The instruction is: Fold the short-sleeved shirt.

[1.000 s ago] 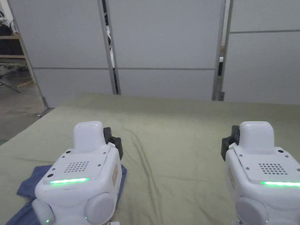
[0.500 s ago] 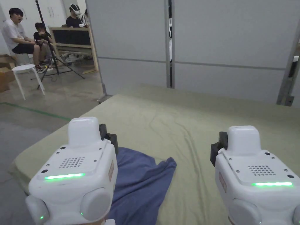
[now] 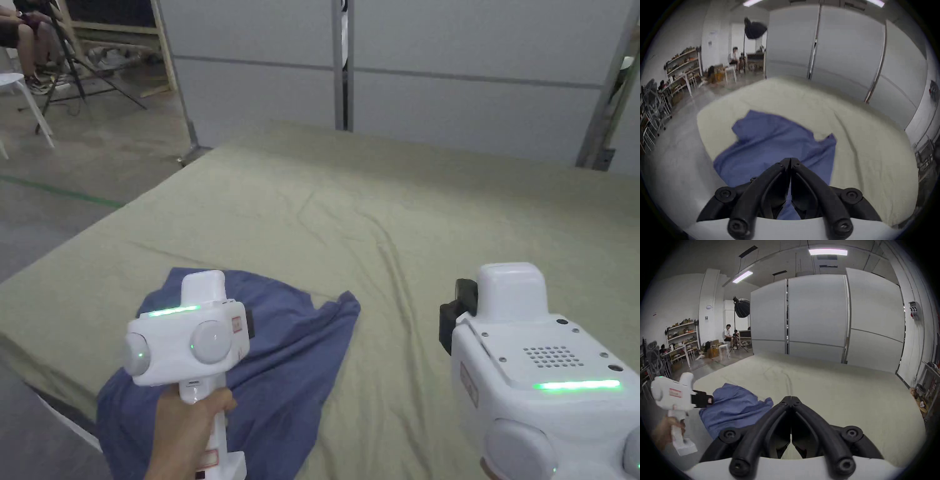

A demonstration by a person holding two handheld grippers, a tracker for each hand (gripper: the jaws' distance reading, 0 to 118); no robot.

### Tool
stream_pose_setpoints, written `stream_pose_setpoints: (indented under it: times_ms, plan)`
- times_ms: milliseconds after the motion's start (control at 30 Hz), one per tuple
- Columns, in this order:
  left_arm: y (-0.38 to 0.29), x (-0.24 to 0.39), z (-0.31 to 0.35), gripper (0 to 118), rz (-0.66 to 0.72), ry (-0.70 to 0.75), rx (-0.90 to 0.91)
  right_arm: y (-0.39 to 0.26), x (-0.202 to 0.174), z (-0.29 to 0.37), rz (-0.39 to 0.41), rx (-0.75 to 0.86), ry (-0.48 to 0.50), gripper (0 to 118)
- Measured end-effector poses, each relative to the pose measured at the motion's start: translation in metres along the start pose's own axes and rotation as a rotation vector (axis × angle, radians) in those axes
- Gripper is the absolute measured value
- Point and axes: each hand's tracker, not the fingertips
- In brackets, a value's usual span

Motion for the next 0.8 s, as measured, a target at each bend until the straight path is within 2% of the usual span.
stream_pose_setpoints:
  times_ms: [67,100,133,167,200,267,400,533,600,633,667,700,733,800]
  plan:
    - [-0.005,0.004,-0.029,8,-0.042,-0.008,-0.109,-0.007,0.001,-0.011,0.006,-0.035,-0.007,0]
    - [-0.007,0.004,-0.046,27,-0.061,-0.012,-0.145,-0.011,0.002,-0.017,0.003,-0.053,-0.012,0]
    - [-0.010,0.004,-0.060,61,-0.061,-0.048,-0.186,-0.014,0.004,-0.022,0.001,-0.072,-0.017,0]
    - [-0.012,0.006,-0.072,83,-0.044,-0.036,-0.201,-0.017,0.005,-0.027,-0.004,-0.090,-0.019,0]
    - [-0.013,0.006,-0.084,93,-0.043,-0.027,-0.190,-0.022,0.007,-0.034,-0.009,-0.109,-0.026,0]
    - [-0.015,0.006,-0.102,93,-0.033,0.003,-0.188,-0.028,0.011,-0.044,-0.016,-0.141,-0.036,0]
    - [-0.014,0.015,-0.141,93,-0.103,0.001,-0.275,-0.038,0.016,-0.063,-0.015,-0.197,-0.057,0]
    - [-0.020,0.028,-0.156,92,-0.119,-0.049,-0.289,-0.046,0.018,-0.078,-0.016,-0.234,-0.061,0]
    - [-0.032,0.034,-0.167,91,-0.169,-0.015,-0.345,-0.049,0.019,-0.083,-0.015,-0.248,-0.064,0]
    - [-0.029,0.036,-0.164,84,-0.215,-0.004,-0.290,-0.050,0.019,-0.084,-0.017,-0.255,-0.063,0]
    - [-0.027,0.037,-0.161,67,-0.188,-0.008,-0.307,-0.051,0.019,-0.085,-0.020,-0.259,-0.061,0]
    - [-0.023,0.036,-0.156,35,-0.181,-0.013,-0.300,-0.052,0.020,-0.086,-0.026,-0.262,-0.061,0]
    - [-0.021,0.036,-0.150,13,-0.187,-0.001,-0.255,-0.054,0.020,-0.086,-0.033,-0.268,-0.063,0]
    - [-0.022,0.027,-0.153,13,-0.183,0.030,-0.277,-0.056,0.021,-0.086,-0.048,-0.279,-0.064,0]
